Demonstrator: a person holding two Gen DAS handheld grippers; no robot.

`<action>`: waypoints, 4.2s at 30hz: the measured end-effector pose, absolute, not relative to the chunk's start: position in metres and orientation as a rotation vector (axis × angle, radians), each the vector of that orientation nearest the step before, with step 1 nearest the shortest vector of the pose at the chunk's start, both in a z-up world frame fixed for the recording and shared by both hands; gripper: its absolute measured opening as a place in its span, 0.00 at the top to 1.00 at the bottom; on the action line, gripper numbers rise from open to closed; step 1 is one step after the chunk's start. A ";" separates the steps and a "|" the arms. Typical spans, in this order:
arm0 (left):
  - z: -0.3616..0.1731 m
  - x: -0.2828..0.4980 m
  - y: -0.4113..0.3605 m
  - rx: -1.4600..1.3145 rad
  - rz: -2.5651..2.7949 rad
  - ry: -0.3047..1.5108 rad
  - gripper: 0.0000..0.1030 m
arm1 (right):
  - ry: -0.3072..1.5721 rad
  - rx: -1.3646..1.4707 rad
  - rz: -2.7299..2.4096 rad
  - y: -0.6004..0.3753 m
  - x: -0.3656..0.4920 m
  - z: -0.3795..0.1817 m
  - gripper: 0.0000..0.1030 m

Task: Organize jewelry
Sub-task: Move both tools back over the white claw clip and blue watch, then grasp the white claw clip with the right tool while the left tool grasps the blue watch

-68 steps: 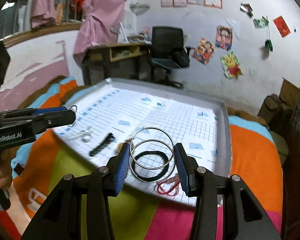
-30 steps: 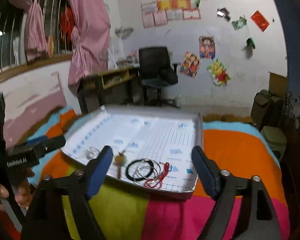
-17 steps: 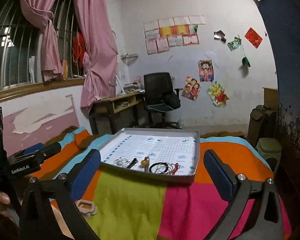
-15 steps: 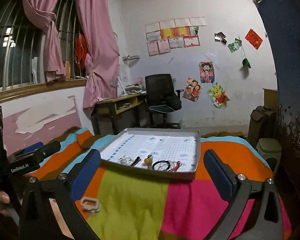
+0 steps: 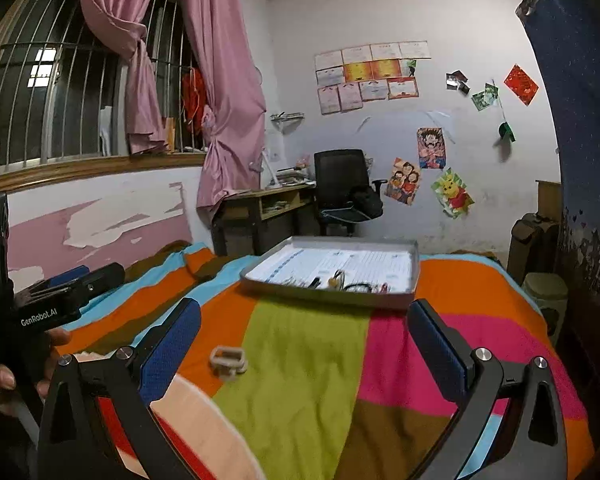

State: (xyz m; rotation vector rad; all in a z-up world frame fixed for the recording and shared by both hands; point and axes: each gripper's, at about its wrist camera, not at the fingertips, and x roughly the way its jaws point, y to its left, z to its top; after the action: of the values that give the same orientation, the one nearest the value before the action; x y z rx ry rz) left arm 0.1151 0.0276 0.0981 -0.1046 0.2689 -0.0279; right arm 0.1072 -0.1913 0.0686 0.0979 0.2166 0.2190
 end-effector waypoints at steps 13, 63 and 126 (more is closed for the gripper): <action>0.049 0.069 0.043 -0.103 0.047 0.372 0.00 | 0.269 0.098 0.231 -0.184 0.074 0.024 0.01; 0.035 0.139 0.120 -0.164 0.271 0.467 0.00 | 0.296 0.090 0.333 -0.116 0.168 0.011 0.01; -0.060 0.289 0.190 -0.027 0.057 0.799 0.84 | 0.636 0.018 0.335 0.025 0.307 -0.115 0.43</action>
State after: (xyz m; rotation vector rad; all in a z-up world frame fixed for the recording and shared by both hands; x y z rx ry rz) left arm 0.2891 0.1895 -0.0600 -0.0273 0.7991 0.0572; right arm 0.3075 0.0254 -0.1149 0.0177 0.6357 0.3352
